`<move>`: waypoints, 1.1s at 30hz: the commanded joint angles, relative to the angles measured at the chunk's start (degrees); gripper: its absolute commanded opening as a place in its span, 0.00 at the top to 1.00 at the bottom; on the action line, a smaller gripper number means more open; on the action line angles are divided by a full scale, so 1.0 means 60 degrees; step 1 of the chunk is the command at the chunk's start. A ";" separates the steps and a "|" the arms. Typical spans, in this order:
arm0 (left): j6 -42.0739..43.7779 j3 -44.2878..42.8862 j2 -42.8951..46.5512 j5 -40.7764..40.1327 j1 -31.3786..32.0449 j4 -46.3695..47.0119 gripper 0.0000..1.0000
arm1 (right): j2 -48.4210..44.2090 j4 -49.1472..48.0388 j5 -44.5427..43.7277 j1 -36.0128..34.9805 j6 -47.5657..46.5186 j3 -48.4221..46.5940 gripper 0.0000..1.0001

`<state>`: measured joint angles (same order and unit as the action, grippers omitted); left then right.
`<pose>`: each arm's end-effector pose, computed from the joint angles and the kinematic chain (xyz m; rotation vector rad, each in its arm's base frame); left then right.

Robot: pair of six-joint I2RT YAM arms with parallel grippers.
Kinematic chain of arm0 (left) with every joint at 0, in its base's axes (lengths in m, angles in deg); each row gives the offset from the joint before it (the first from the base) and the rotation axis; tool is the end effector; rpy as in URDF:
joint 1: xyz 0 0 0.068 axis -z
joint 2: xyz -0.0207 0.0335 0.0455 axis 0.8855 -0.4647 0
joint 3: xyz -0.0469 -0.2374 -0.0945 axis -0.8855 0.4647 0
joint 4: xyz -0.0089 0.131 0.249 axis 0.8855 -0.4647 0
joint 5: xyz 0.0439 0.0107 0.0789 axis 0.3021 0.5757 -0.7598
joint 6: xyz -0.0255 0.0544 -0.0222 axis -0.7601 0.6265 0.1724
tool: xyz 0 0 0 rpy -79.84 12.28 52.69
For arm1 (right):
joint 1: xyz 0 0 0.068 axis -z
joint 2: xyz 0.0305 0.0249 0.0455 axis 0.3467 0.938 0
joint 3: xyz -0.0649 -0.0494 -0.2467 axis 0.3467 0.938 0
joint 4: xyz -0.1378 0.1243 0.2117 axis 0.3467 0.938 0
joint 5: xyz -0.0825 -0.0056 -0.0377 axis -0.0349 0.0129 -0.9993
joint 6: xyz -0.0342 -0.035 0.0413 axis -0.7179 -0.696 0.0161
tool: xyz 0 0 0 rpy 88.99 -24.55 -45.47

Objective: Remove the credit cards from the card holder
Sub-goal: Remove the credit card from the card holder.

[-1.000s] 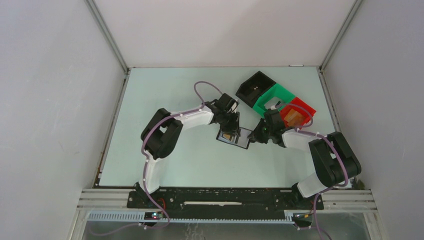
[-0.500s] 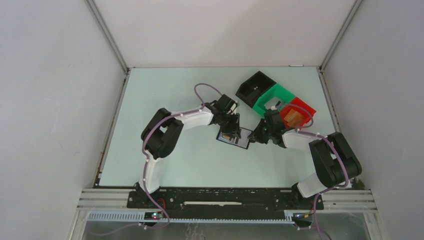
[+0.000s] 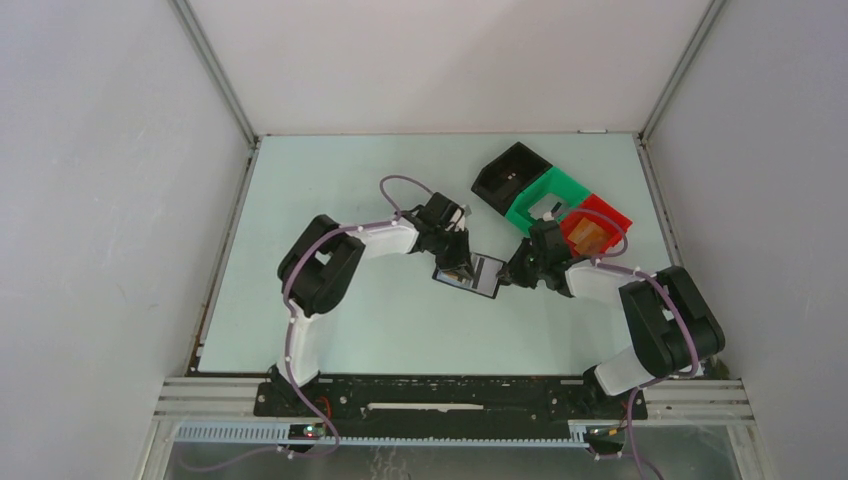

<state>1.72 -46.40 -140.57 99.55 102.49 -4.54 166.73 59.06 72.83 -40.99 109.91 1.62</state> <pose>0.3244 -0.3014 0.1031 0.2721 2.7976 -0.9822 0.2755 0.1120 0.0975 0.4989 2.5005 0.6758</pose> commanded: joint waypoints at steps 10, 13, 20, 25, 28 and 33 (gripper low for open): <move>-0.0846 0.0757 0.0585 0.1205 -0.0250 0.1338 1.00 | -0.0065 0.0665 -0.0558 0.0009 -0.0115 0.0326 0.84; -0.0858 0.0826 0.0699 0.1193 -0.0306 0.1394 1.00 | -0.0039 0.0654 -0.0571 0.0009 -0.0140 0.0335 0.84; -0.0858 0.0991 0.0953 0.1159 -0.0510 0.1523 1.00 | -0.0066 0.0618 -0.0484 0.0075 -0.0148 0.0321 0.84; -0.0753 0.1081 0.1035 0.1079 -0.0636 0.1478 1.00 | -0.0400 0.0589 -0.0411 0.0108 -0.0169 0.0319 0.83; -0.0696 0.1092 0.1110 0.1061 -0.0673 0.1413 1.00 | -0.0356 0.0577 -0.0370 0.0203 -0.0214 0.0321 0.83; -0.0484 0.0979 0.1287 0.0976 -0.0693 0.1148 1.00 | -0.0208 0.0529 -0.0272 0.0208 -0.0197 0.0319 0.83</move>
<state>-2.52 -41.00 -137.16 105.01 98.73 2.84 165.35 60.30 72.56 -39.97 109.74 2.80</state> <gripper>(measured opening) 0.006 0.167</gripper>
